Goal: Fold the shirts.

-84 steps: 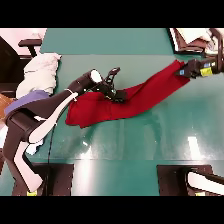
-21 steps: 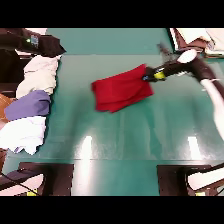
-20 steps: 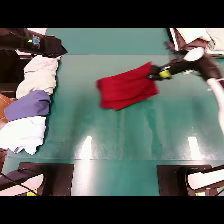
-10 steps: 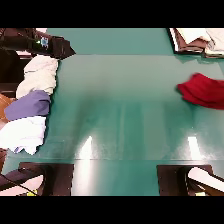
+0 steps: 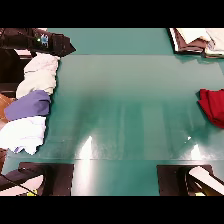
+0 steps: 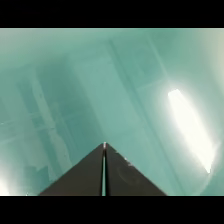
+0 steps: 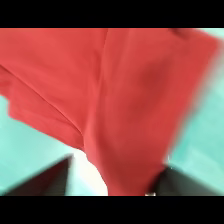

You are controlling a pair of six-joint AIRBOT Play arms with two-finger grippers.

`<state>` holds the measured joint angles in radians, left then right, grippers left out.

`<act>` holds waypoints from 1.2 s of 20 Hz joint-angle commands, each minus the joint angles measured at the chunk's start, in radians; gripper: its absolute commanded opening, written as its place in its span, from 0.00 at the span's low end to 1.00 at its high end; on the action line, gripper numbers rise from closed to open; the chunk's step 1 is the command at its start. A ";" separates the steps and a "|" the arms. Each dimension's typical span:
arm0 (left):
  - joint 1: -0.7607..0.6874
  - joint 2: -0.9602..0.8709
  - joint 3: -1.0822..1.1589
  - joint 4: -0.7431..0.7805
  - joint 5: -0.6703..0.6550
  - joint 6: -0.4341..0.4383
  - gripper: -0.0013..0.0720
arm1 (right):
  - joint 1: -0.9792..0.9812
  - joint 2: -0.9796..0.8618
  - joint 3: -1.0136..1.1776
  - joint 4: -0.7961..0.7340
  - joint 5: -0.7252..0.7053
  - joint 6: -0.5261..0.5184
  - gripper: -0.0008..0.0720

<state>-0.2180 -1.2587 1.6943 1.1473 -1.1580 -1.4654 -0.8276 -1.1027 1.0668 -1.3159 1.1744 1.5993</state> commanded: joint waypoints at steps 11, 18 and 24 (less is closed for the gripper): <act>0.000 0.000 0.000 0.001 -0.041 0.006 0.06 | 0.332 0.151 0.174 -0.036 0.140 0.000 0.83; 0.000 0.000 0.000 0.000 -0.023 0.006 0.06 | 0.919 0.232 0.174 -0.034 0.115 0.000 0.45; 0.000 0.000 0.000 0.000 -0.019 0.006 0.06 | 1.180 0.248 0.174 -0.048 0.083 0.000 0.04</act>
<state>-0.2180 -1.2587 1.6943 1.1473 -1.1797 -1.4590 0.2413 -0.8612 1.2396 -1.3613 1.2728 1.5993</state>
